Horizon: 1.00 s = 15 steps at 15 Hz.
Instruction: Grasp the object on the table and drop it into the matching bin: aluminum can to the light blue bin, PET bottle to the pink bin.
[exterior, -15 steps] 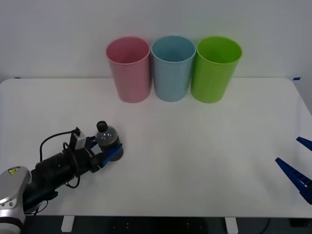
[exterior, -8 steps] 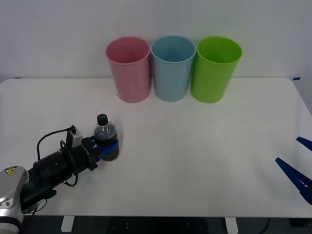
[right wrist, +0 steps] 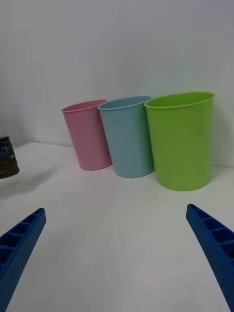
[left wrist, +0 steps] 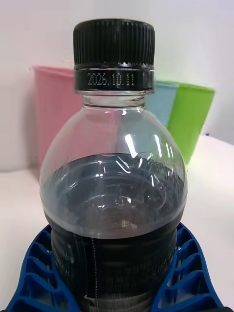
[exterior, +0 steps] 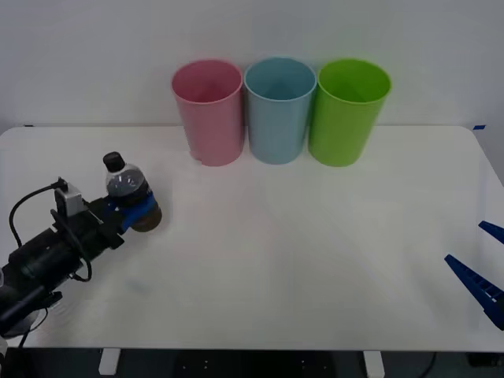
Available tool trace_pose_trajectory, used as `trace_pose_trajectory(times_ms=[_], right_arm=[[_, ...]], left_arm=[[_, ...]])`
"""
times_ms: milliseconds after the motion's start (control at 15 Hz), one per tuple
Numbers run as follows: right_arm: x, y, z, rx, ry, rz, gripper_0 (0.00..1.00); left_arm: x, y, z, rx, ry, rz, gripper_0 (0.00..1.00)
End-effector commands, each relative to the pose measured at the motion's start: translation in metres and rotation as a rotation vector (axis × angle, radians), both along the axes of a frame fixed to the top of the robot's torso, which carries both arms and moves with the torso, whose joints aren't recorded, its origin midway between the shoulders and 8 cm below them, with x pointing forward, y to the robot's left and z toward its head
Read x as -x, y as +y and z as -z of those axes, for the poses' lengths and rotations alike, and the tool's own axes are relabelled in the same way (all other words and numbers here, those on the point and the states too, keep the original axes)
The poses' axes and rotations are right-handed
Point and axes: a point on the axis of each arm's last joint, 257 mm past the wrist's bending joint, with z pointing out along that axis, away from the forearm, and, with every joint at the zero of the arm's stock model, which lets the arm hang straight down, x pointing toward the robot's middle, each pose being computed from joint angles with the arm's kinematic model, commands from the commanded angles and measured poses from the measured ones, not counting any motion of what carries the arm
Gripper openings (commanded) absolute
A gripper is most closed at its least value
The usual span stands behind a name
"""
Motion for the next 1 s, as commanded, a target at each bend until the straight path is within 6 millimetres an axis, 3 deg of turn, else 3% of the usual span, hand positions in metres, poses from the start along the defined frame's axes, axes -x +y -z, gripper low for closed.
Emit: trace_pose_trajectory(times_ms=[67, 267, 467, 1000], right_arm=[[0.0, 0.0, 0.0, 0.0, 0.0, 0.0, 1.0], [0.0, 0.0, 0.0, 0.0, 0.0, 0.0, 1.0], [0.0, 0.0, 0.0, 0.0, 0.0, 0.0, 1.0], [0.0, 0.0, 0.0, 0.0, 0.0, 0.0, 1.0]], left_arm=[[-0.011, 0.018, -0.037, 0.06, -0.013, -0.056, 0.0], [-0.02, 0.024, -0.074, 0.116, -0.03, -0.076, 0.0], [-0.029, 0.016, -0.101, 0.143, -0.053, -0.05, 0.0], [-0.078, -0.034, -0.189, 0.177, -0.075, 0.024, 0.0]])
